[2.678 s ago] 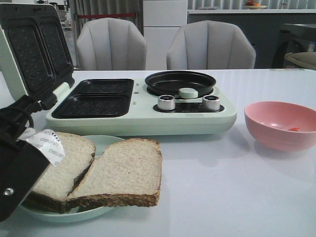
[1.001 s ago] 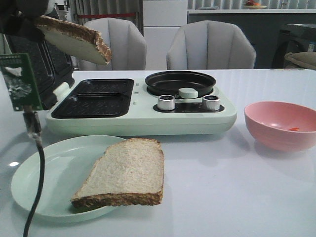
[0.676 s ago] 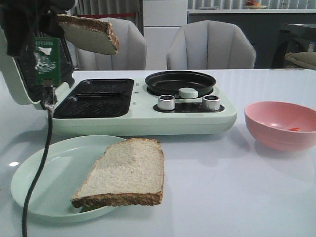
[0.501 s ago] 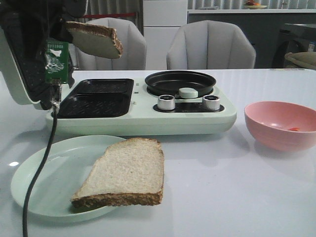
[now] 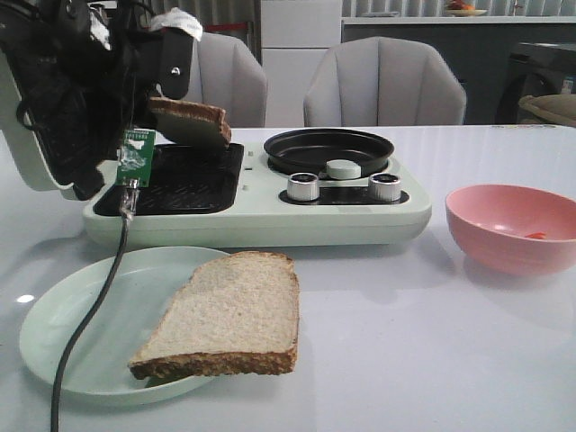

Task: Make breakfast with bread and shrimp
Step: 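Lift the bread slice with the left gripper onto the sandwich plate, then open the left gripper and withdraw it upward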

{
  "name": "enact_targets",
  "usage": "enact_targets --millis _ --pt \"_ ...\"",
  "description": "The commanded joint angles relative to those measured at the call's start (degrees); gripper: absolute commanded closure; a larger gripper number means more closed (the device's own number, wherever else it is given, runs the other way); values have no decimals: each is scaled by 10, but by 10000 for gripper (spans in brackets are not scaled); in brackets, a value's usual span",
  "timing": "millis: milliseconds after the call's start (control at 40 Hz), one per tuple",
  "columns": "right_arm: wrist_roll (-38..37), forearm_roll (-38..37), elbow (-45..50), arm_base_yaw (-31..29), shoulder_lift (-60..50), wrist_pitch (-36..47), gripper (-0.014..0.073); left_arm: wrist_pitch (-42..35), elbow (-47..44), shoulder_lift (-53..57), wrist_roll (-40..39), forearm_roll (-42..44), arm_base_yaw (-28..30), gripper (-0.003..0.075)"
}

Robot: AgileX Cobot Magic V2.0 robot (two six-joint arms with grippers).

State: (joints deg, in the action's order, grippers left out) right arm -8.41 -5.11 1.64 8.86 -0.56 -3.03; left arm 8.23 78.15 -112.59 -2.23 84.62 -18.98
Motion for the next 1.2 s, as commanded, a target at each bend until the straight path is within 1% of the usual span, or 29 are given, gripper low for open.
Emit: enact_targets --millis 0,200,375,551,651,726,776,901,1001,1026,1076,1176 --pt "2 -1 -3 -1 -12 49 450 2 20 14 -14 5 5 607" --pt "2 -1 -3 -1 -12 49 450 2 20 -16 -14 3 8 607" --pt "2 -1 -3 -1 -12 49 450 -4 20 -28 -14 -16 8 607" --pt "2 -1 -3 -1 -12 49 450 -25 20 -34 -14 -37 8 607" --pt "2 -1 -3 -1 -12 49 450 -29 20 -34 -14 -47 8 590" --pt "2 -1 -3 -1 -12 49 450 -31 20 -34 -14 -58 8 545" --pt "2 -1 -3 -1 -12 49 450 -31 20 -33 -14 -71 7 498" --pt "2 -1 -3 -1 -12 49 450 -31 14 -21 -14 -84 2 329" --pt "2 -1 -3 -1 -12 49 450 -27 13 -6 -14 -102 -1 174" --pt "2 -1 -3 -1 -12 49 450 -25 12 -2 -14 -109 -2 149" --pt "2 -1 -3 -1 -12 49 450 -20 12 7 -14 -124 -3 134" --pt "2 -1 -3 -1 -12 49 450 -8 6 22 -14 -161 -10 136"
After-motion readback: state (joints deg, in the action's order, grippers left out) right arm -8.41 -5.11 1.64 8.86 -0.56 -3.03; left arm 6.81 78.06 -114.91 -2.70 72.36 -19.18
